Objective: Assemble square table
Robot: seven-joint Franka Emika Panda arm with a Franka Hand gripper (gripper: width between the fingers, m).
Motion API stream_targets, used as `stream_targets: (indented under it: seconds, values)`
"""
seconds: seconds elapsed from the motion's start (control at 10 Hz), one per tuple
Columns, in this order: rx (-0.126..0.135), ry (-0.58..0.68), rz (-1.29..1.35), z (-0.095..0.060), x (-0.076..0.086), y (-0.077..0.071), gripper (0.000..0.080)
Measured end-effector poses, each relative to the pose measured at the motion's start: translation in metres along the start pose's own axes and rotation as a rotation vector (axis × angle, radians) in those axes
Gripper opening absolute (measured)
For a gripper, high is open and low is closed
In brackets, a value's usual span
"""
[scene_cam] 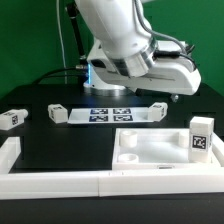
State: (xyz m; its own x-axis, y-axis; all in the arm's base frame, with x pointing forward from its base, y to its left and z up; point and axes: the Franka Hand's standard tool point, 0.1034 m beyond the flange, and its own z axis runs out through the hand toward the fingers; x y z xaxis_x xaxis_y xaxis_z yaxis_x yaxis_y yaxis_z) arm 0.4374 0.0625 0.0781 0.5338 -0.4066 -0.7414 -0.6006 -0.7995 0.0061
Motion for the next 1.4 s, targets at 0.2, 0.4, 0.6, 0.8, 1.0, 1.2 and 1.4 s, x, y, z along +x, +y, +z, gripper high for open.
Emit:
stream_targets:
  seconds: [0.2, 0.4, 0.6, 0.8, 1.0, 1.2, 1.4]
  values:
    - [-0.014, -0.105, 0.018, -0.001, 0.009, 0.005, 0.0649]
    - [-0.025, -0.071, 0.004, 0.001, 0.013, 0.003, 0.0649]
    - [-0.123, -0.006, -0.108, 0.035, -0.004, 0.005, 0.0649]
    - [-0.142, -0.004, -0.117, 0.043, -0.01, 0.008, 0.0649]
    - [-0.142, -0.005, -0.116, 0.044, -0.009, 0.008, 0.0649]
    - [-0.142, -0.006, -0.115, 0.044, -0.009, 0.009, 0.0649]
    - [-0.133, -0.012, -0.092, 0.068, -0.007, 0.021, 0.0649]
